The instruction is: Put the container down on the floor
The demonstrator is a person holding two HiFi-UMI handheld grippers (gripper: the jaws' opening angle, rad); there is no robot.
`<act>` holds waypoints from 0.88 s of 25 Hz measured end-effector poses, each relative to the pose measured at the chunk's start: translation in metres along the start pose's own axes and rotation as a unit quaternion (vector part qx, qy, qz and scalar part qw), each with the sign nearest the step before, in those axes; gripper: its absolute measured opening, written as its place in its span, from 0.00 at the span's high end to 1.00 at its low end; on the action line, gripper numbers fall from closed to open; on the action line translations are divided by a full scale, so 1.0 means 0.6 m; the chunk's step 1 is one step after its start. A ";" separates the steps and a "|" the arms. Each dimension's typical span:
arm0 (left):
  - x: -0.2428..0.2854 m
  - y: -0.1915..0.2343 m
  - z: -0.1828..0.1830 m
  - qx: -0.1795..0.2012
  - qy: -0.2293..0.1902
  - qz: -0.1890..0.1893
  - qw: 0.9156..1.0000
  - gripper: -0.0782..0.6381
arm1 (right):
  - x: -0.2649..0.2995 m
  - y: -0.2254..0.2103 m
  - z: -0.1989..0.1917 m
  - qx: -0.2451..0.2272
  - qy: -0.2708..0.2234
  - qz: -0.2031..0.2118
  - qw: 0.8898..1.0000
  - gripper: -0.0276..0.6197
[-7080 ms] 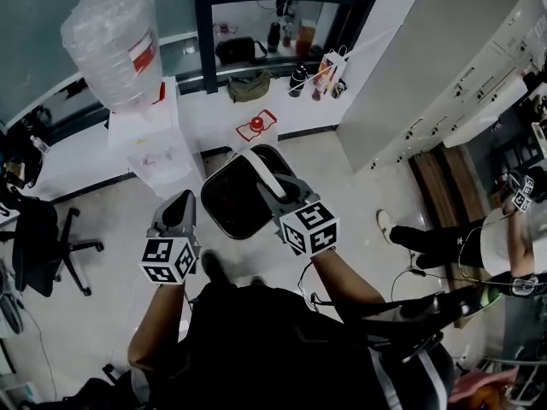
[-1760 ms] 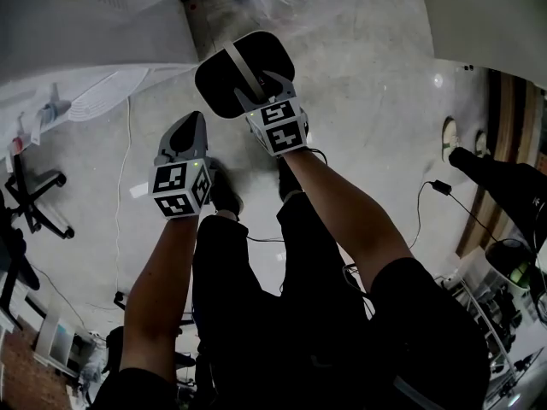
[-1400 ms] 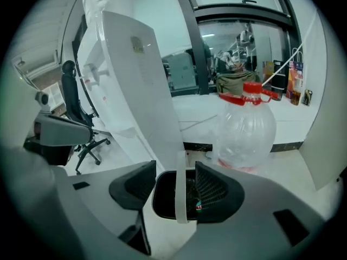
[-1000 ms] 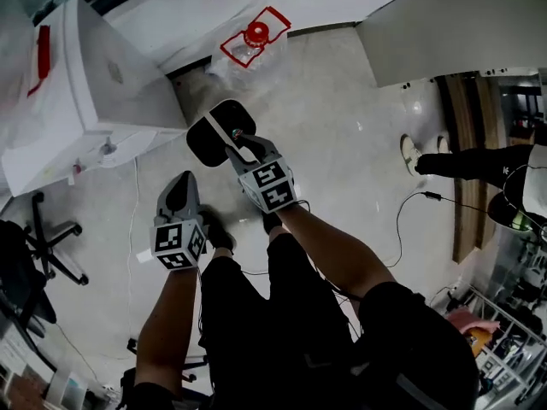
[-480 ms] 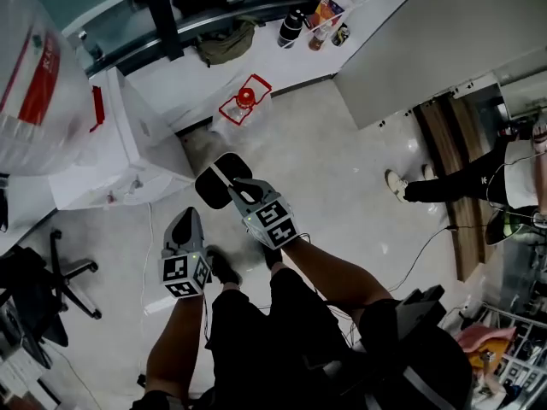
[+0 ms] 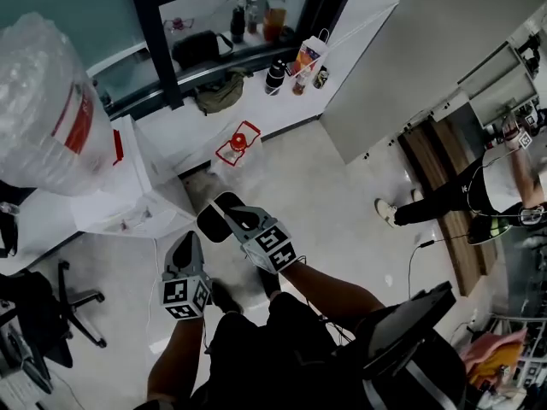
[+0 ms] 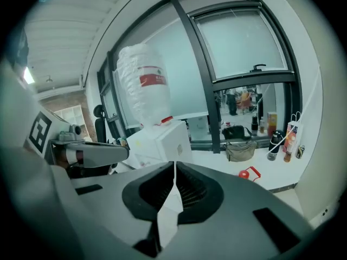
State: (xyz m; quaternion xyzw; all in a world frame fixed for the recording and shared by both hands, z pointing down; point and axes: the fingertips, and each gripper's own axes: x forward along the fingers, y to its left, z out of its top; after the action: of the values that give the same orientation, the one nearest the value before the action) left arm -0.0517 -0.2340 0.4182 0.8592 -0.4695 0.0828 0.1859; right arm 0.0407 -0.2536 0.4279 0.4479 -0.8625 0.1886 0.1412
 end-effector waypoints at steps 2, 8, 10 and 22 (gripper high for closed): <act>-0.014 -0.002 0.020 0.002 -0.003 0.005 1.000 0.88 | -0.017 0.012 0.024 0.005 -0.010 0.002 1.000 0.93; -0.043 -0.032 0.072 0.023 -0.019 -0.002 1.000 0.88 | -0.064 0.021 0.083 0.001 -0.035 -0.001 0.999 0.94; -0.050 -0.031 0.088 0.031 -0.024 0.007 0.999 0.88 | -0.072 0.020 0.099 0.000 -0.042 -0.002 0.999 0.94; -0.082 -0.066 0.165 0.047 -0.053 -0.012 0.997 0.88 | -0.122 0.023 0.184 0.000 -0.084 0.006 0.996 0.94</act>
State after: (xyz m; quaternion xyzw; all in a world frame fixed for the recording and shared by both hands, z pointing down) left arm -0.0486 -0.2158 0.3026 0.8759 -0.4636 0.0569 0.1213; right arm 0.0621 -0.2433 0.2969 0.4572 -0.8738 0.1513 0.0674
